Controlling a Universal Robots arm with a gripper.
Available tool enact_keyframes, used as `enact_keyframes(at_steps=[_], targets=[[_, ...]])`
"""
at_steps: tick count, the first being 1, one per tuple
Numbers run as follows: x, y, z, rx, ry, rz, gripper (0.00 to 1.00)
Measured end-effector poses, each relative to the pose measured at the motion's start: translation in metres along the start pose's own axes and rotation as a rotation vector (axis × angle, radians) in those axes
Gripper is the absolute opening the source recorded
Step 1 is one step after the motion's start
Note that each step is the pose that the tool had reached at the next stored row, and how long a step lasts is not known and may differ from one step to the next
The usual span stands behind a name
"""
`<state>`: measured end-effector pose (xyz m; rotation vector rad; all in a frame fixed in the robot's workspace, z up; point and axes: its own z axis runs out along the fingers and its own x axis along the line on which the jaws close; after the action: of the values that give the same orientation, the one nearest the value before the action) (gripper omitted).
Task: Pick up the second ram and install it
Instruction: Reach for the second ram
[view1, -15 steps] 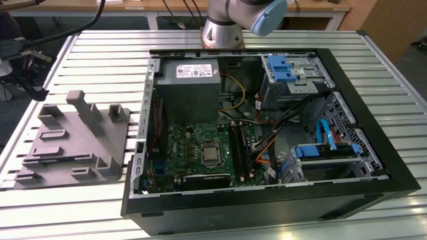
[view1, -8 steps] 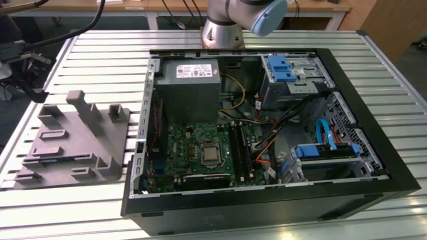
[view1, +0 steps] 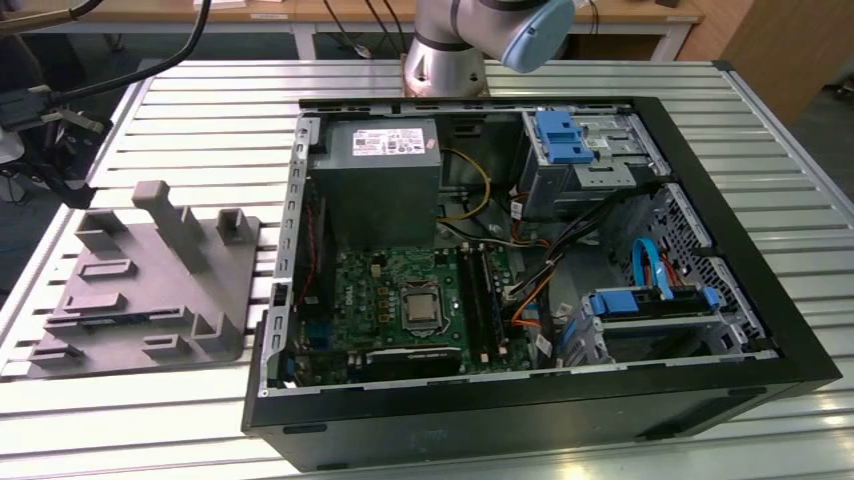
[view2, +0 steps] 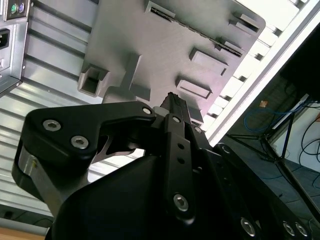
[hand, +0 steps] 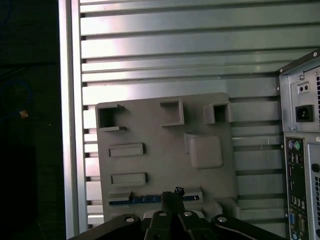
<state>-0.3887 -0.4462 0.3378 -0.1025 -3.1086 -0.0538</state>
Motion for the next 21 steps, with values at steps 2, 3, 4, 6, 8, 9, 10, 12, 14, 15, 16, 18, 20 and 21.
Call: enact_keyframes(at_steps=[2,3,4,6,8,9,10,12,14,15,16,18,20,21], targets=[[0.0,-0.0004,0.0006,0.0,0.0,0.0,0.1],[0.0001,-0.0007,0.0009,0.0001,0.0,0.0,0.1],[0.0001,-0.0009,0.0011,0.0001,0.0,0.0,0.1],[0.0003,-0.0014,0.0017,0.0001,0.0001,0.0,0.1],[0.0004,-0.0019,0.0023,0.0001,0.0,0.0,0.1],[0.0005,-0.0022,0.0026,0.0001,0.0,0.0,0.1],[0.0006,-0.0024,0.0029,0.0001,0.0,0.0,0.1],[0.0007,-0.0028,0.0035,0.0,0.0,0.0,0.1],[0.0009,-0.0033,0.004,0.0001,0.0,0.0,0.1],[0.001,-0.0035,0.0043,0.0,0.0,0.0,0.1],[0.0011,-0.0037,0.0046,0.0,0.0,0.0,0.1],[0.0012,-0.0042,0.0052,0.0001,0.0,0.0,0.1],[0.0013,-0.0046,0.0057,0.0001,0.0,0.0,0.1],[0.0014,-0.0049,0.0061,0.0,0.0,0.0,0.1]])
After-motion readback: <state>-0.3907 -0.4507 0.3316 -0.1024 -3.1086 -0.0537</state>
